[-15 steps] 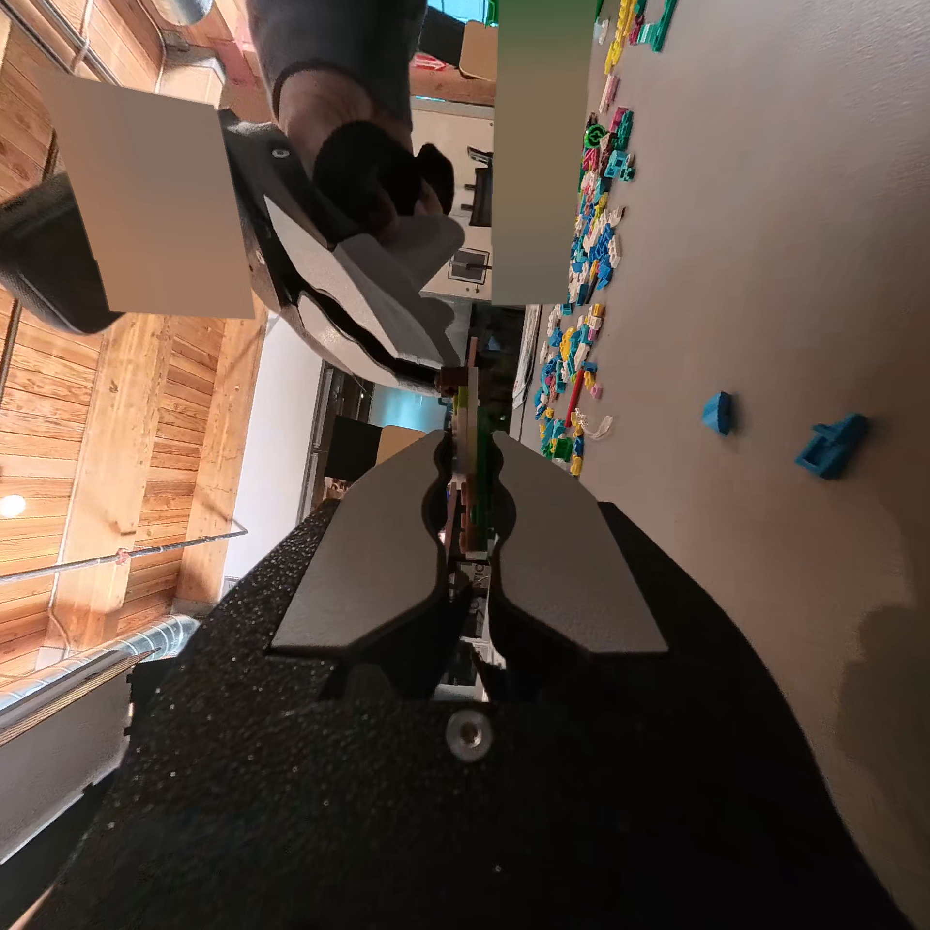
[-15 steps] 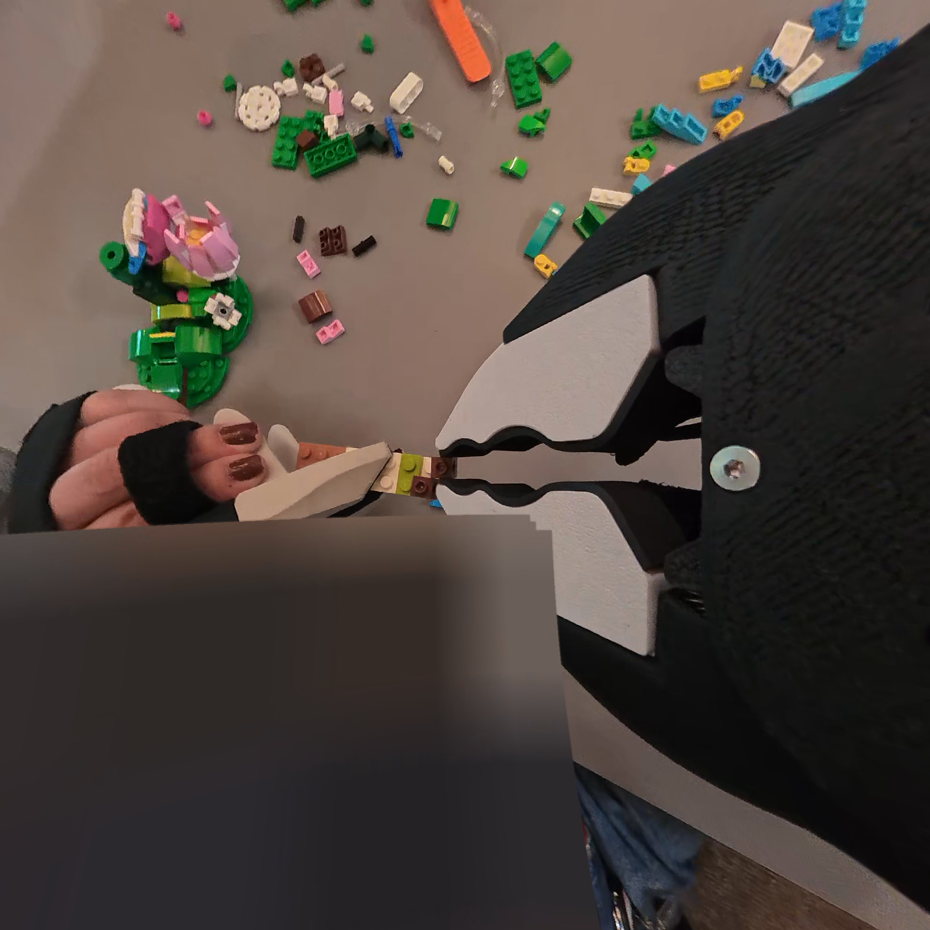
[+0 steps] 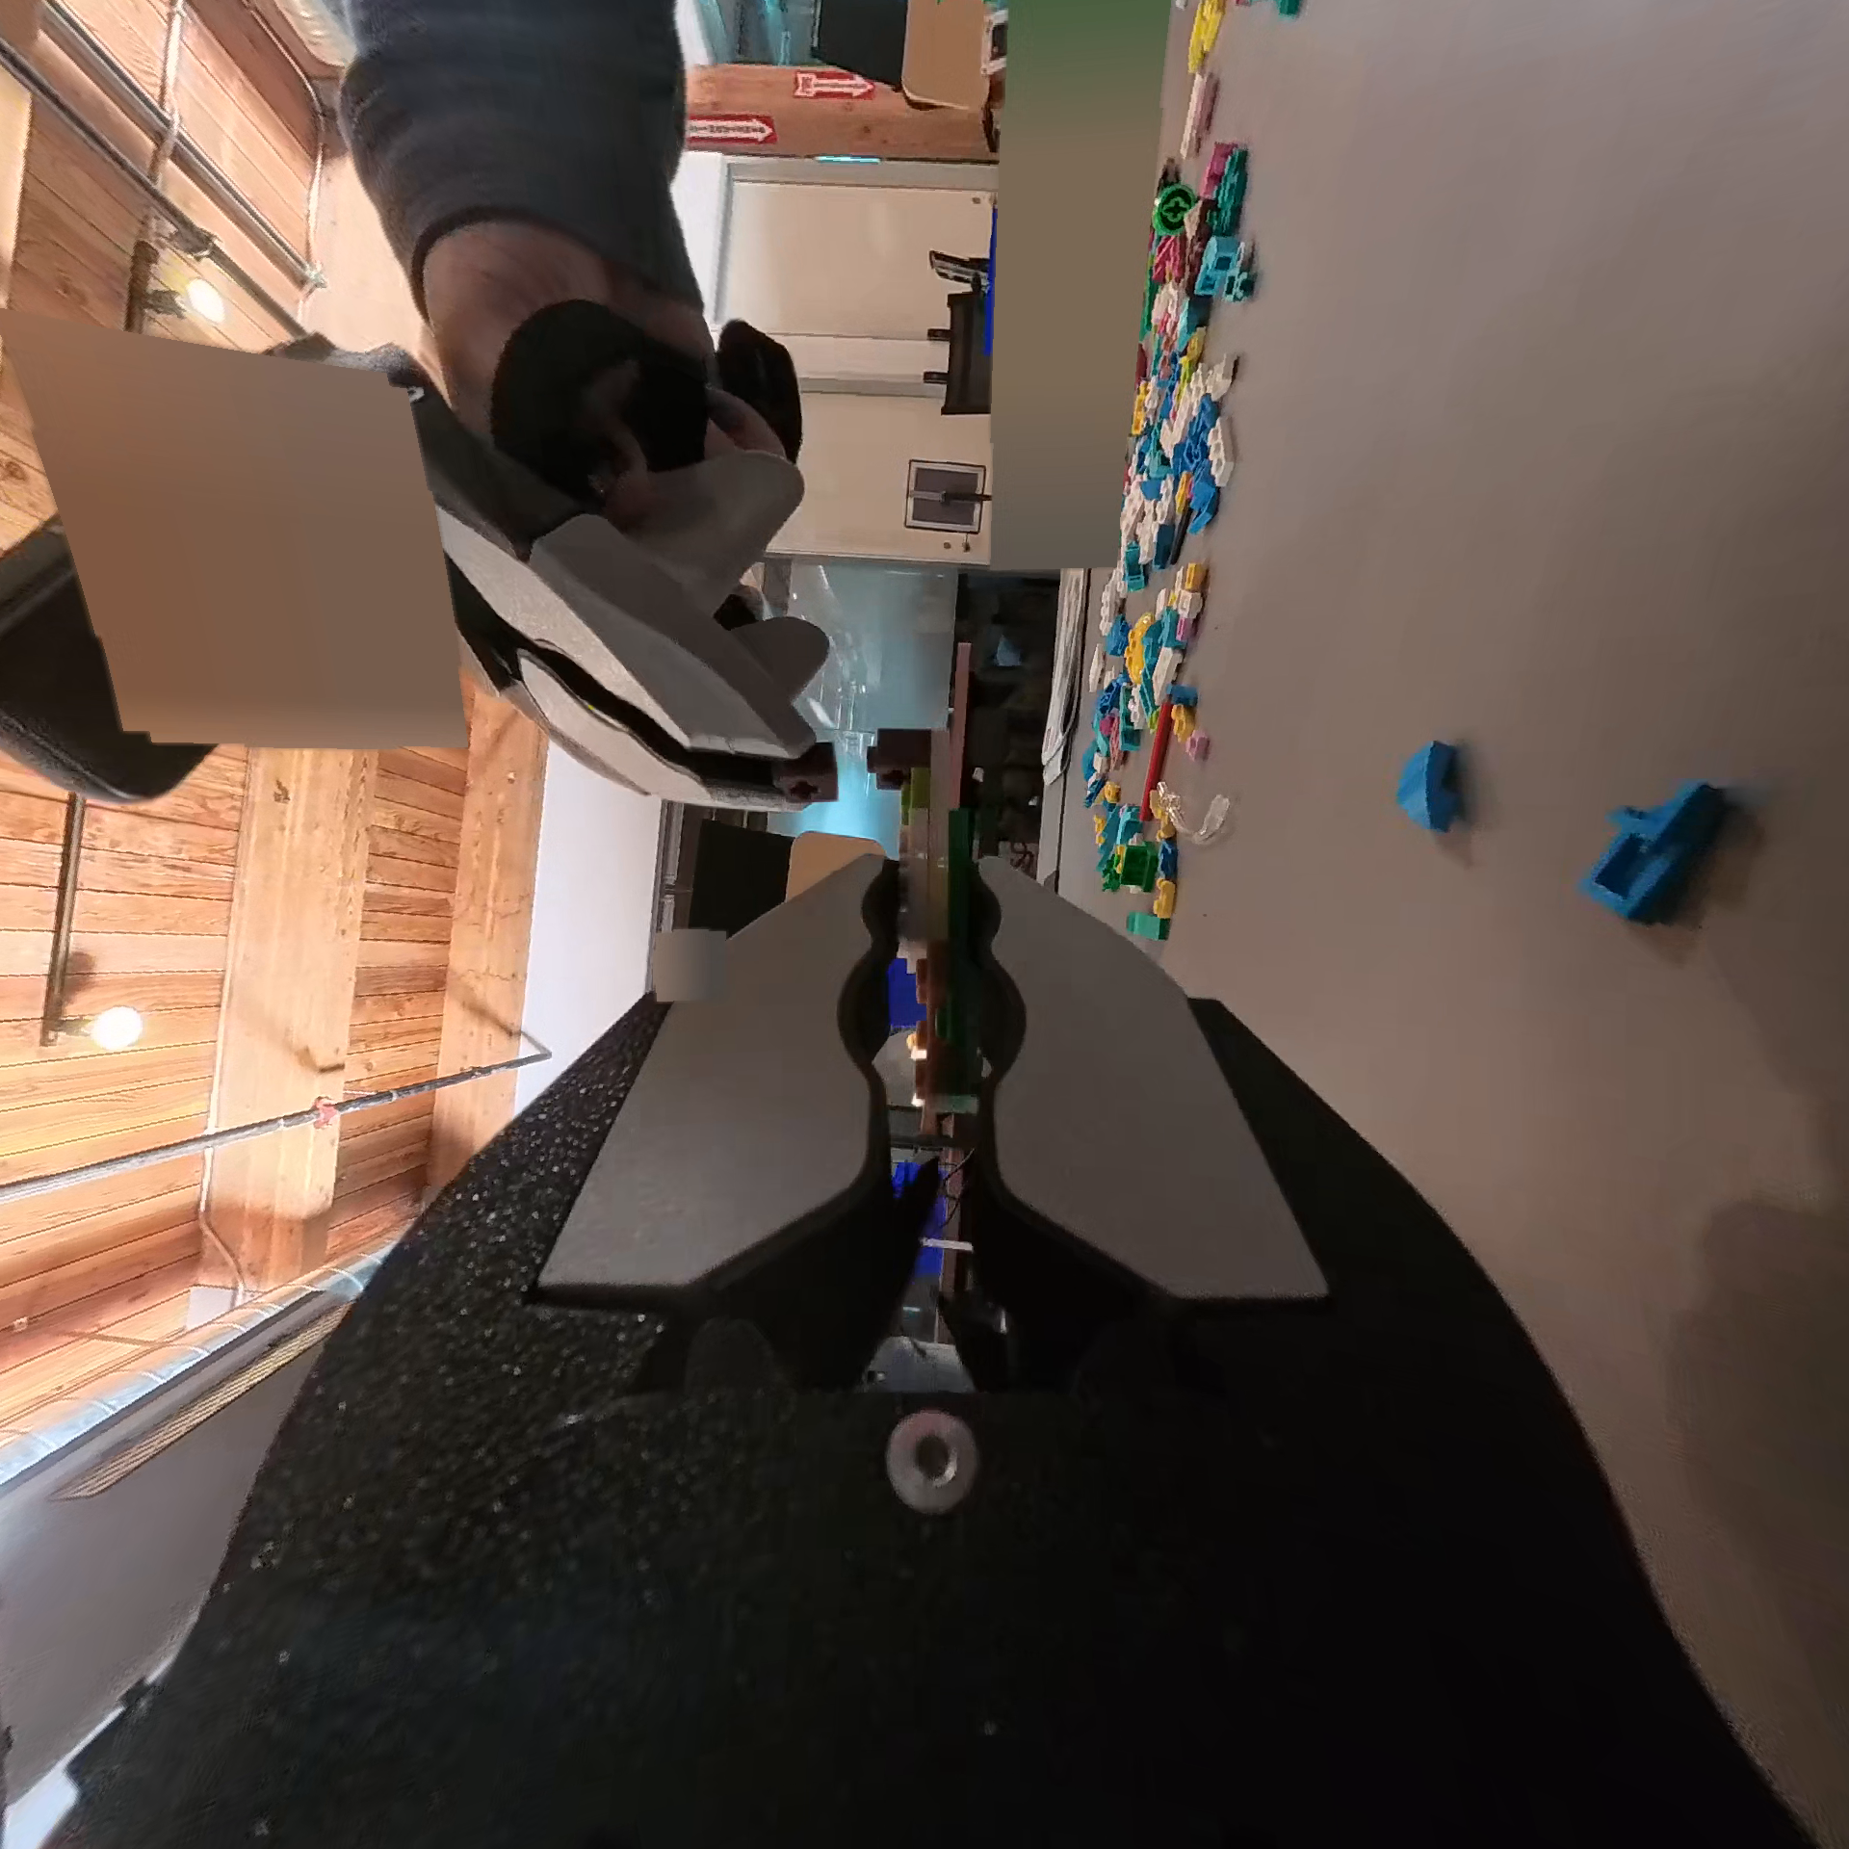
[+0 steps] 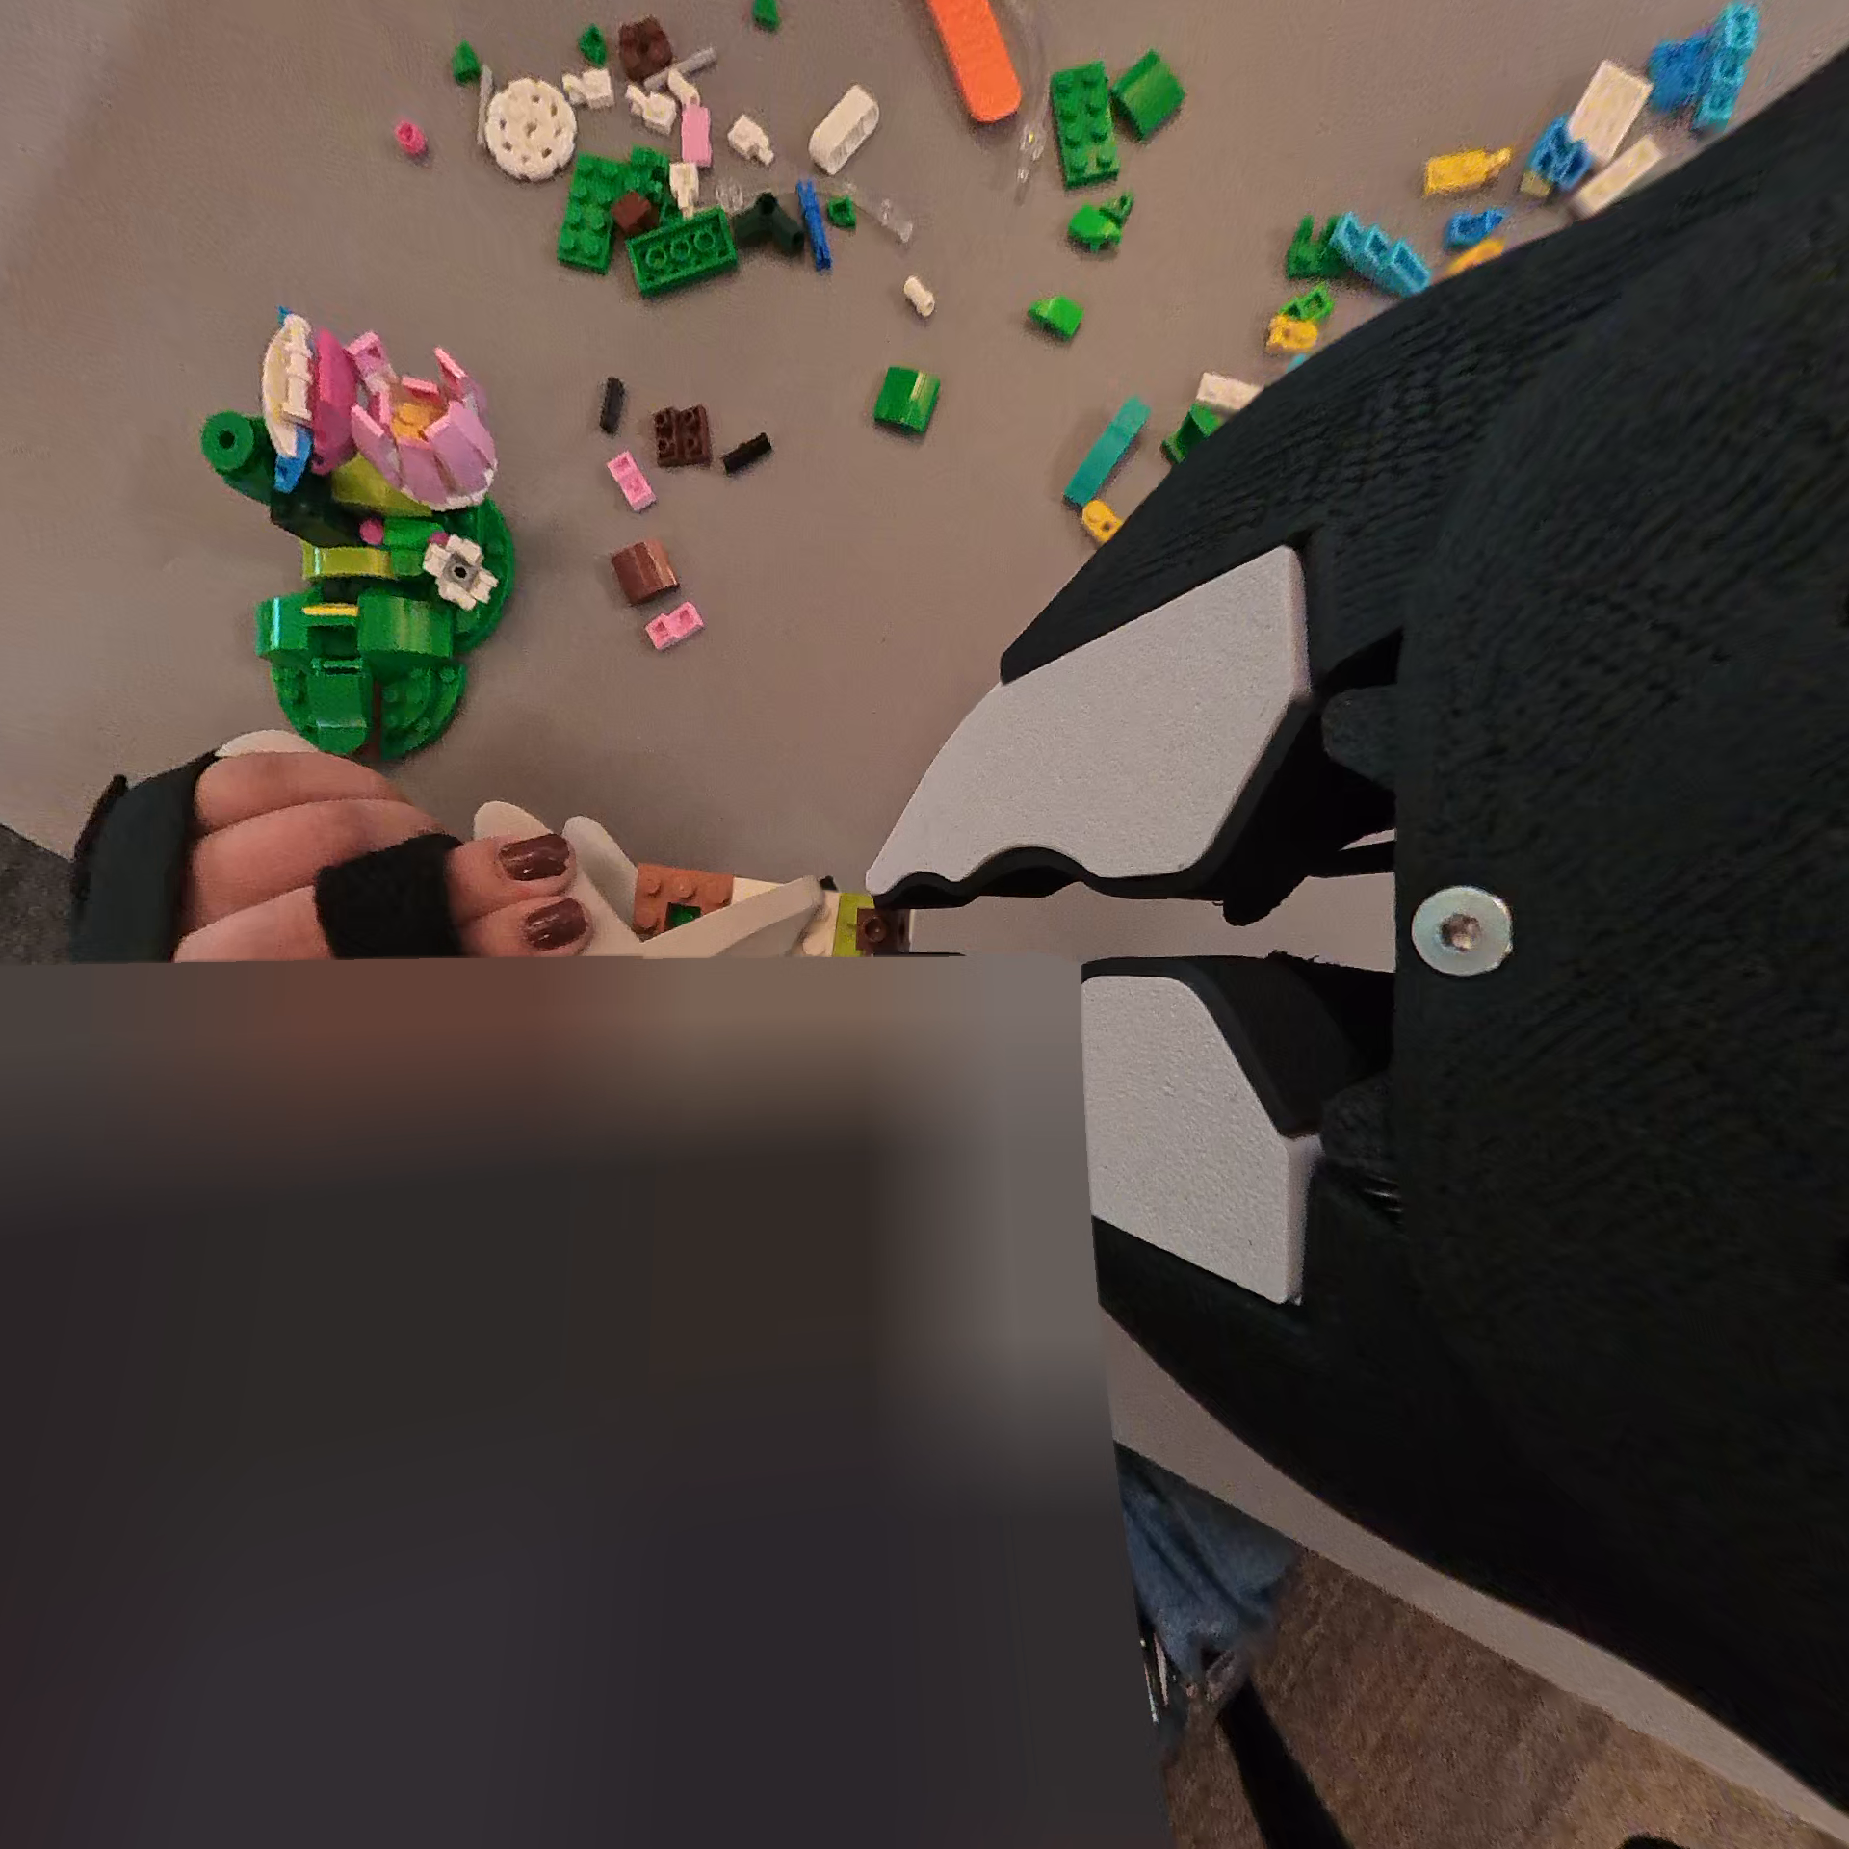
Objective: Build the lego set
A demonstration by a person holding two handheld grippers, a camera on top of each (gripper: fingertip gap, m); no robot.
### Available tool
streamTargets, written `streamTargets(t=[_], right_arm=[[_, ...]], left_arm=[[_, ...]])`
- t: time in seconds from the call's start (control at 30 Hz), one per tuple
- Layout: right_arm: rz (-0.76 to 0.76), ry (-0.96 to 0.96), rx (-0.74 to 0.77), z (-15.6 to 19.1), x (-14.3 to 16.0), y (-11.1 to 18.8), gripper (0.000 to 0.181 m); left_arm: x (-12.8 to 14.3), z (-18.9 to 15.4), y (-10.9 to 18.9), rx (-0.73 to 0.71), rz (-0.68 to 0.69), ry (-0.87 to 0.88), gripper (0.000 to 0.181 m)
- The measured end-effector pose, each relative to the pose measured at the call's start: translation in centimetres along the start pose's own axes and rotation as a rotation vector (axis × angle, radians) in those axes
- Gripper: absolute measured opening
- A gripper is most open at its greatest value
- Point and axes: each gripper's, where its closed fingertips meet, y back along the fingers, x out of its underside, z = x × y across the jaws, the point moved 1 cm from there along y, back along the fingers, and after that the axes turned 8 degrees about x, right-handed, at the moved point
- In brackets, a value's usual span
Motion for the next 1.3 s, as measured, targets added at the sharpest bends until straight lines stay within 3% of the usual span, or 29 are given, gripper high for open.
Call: streamTargets(t=[0.97,1.3], right_arm=[[0.072,-0.027,-0.043,0.6,0.5,-0.8,0.012],[0.061,-0.016,-0.042,1.0,0.7,-1.2,0.023]], left_arm=[[-0.2,0.3,0.1,-0.028,0.005,-0.029,0.012],[-0.1,0.4,0.1,-0.032,0.003,-0.011,0.011]])
